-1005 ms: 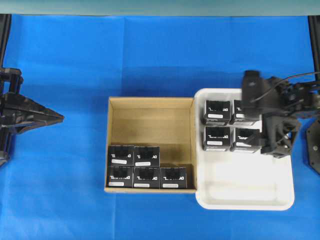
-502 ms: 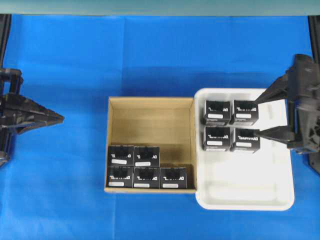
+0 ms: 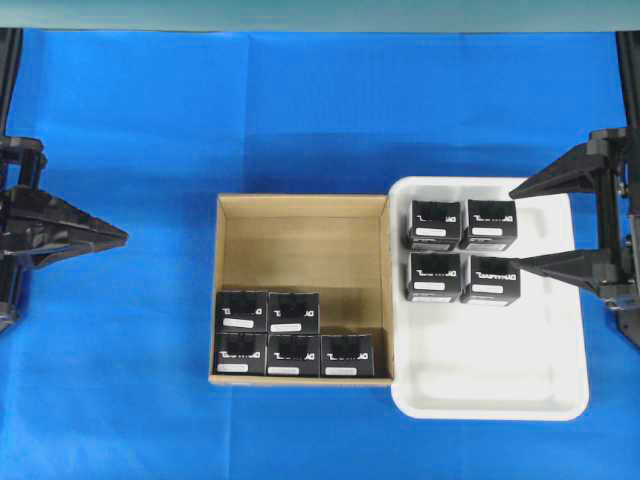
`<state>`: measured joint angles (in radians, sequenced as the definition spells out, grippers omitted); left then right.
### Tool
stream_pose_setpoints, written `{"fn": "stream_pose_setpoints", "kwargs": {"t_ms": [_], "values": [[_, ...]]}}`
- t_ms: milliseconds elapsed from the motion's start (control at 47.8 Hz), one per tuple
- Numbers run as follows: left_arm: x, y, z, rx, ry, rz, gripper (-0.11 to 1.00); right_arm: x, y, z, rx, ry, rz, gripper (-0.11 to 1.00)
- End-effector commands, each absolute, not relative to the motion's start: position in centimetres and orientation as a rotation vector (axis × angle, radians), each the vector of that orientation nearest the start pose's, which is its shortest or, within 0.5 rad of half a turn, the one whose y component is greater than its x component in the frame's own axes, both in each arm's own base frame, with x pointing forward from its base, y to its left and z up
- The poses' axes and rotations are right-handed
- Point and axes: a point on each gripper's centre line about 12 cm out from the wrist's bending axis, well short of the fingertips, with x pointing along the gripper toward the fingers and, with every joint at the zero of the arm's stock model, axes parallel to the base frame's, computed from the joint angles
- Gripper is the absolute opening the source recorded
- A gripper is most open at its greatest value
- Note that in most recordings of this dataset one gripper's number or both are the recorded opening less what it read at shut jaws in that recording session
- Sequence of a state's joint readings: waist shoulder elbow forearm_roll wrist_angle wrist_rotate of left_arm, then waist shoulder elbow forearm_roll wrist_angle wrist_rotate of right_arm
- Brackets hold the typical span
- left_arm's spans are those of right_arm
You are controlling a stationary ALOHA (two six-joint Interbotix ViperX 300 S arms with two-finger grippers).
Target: Pick the box from inside the cardboard box.
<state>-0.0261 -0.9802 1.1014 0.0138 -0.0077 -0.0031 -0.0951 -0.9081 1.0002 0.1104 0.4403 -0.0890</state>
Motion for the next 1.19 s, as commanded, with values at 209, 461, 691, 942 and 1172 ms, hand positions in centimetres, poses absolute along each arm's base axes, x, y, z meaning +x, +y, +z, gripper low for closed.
{"fn": "stream_pose_setpoints", "kwargs": {"t_ms": [209, 461, 691, 942, 1172], "values": [[20.1, -0.5, 30.5, 0.016, 0.086, -0.025, -0.04, 20.2, -1.4, 27.5, 0.049, 0.481, -0.055, 0.96], [20.1, -0.5, 30.4, 0.026, 0.089, -0.026, -0.04, 20.0, -1.5, 27.1, 0.049, 0.487, -0.059, 0.96], [20.1, -0.5, 30.4, 0.026, 0.087, -0.026, -0.04, 19.5, -1.5, 27.2, 0.052, 0.470, -0.065, 0.96], [20.1, -0.5, 30.4, 0.027, 0.089, -0.026, -0.04, 18.9, -1.7, 27.3, 0.055, 0.450, -0.079, 0.96], [20.1, -0.5, 30.5, 0.027, 0.086, -0.026, -0.04, 18.8, -1.8, 27.2, 0.057, 0.454, -0.084, 0.96]]}}
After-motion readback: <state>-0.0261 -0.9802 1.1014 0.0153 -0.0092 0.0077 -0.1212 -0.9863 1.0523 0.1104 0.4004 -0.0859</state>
